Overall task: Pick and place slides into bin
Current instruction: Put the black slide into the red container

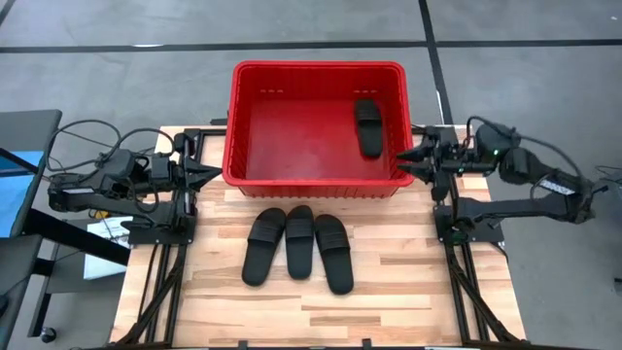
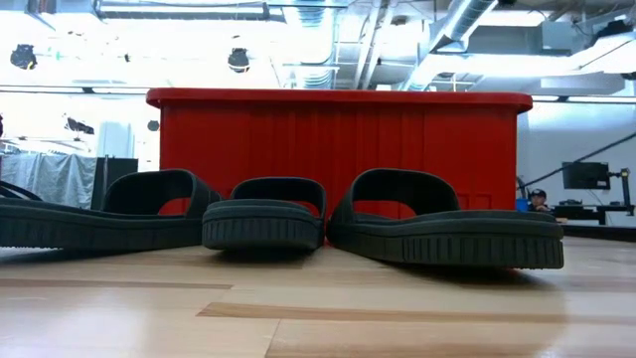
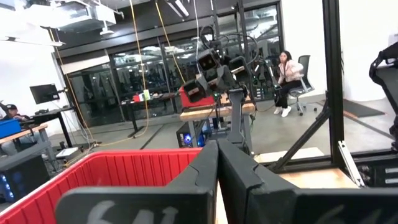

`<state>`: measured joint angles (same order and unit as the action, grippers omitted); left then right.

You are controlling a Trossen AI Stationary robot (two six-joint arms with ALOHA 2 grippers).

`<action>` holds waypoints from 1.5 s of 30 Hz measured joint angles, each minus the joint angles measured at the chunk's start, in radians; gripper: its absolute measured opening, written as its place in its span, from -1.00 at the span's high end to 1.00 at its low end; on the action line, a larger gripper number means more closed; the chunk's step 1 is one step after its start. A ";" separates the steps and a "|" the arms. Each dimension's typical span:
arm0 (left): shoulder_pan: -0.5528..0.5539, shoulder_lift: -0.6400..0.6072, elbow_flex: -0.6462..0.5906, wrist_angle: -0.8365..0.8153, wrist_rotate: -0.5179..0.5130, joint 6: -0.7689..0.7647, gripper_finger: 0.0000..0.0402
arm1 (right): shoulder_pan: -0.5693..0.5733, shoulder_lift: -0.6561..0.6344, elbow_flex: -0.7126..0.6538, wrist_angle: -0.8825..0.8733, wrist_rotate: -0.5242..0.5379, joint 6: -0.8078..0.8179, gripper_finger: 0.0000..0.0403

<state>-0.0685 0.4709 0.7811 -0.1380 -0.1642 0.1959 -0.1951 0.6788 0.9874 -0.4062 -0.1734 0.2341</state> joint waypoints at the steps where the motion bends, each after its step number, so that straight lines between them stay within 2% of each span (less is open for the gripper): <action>1: 0.000 0.000 0.000 -0.010 0.000 0.000 1.00 | 0.008 -0.021 -0.046 0.034 -0.005 0.010 0.37; 6: 0.000 0.000 0.000 -0.059 0.000 -0.026 1.00 | 0.065 -0.084 -0.245 0.246 -0.008 0.055 0.37; 11: 0.000 0.000 0.000 -0.120 0.013 -0.110 1.00 | 0.138 -0.099 -0.368 0.420 -0.008 0.062 0.37; 18: 0.000 0.002 0.000 -0.254 0.165 -0.261 1.00 | 0.197 -0.098 -0.445 0.523 -0.002 0.081 0.37; 26: 0.000 0.017 0.000 -0.420 0.295 -0.463 1.00 | 0.232 -0.097 -0.452 0.527 -0.001 0.081 0.37; 36: -0.001 0.150 0.000 -0.433 0.480 -0.576 1.00 | 0.234 -0.097 -0.452 0.487 0.000 0.082 0.37; 41: -0.019 0.259 0.000 -0.356 0.495 -0.612 1.00 | 0.234 -0.097 -0.452 0.467 0.000 0.081 0.37; 45: -0.030 0.337 0.000 -0.205 0.430 -0.607 1.00 | 0.234 -0.112 -0.452 0.422 -0.008 0.082 0.37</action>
<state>-0.0988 0.8079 0.7815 -0.3427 0.2655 -0.4111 0.0391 0.5669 0.5354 0.0154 -0.1810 0.3157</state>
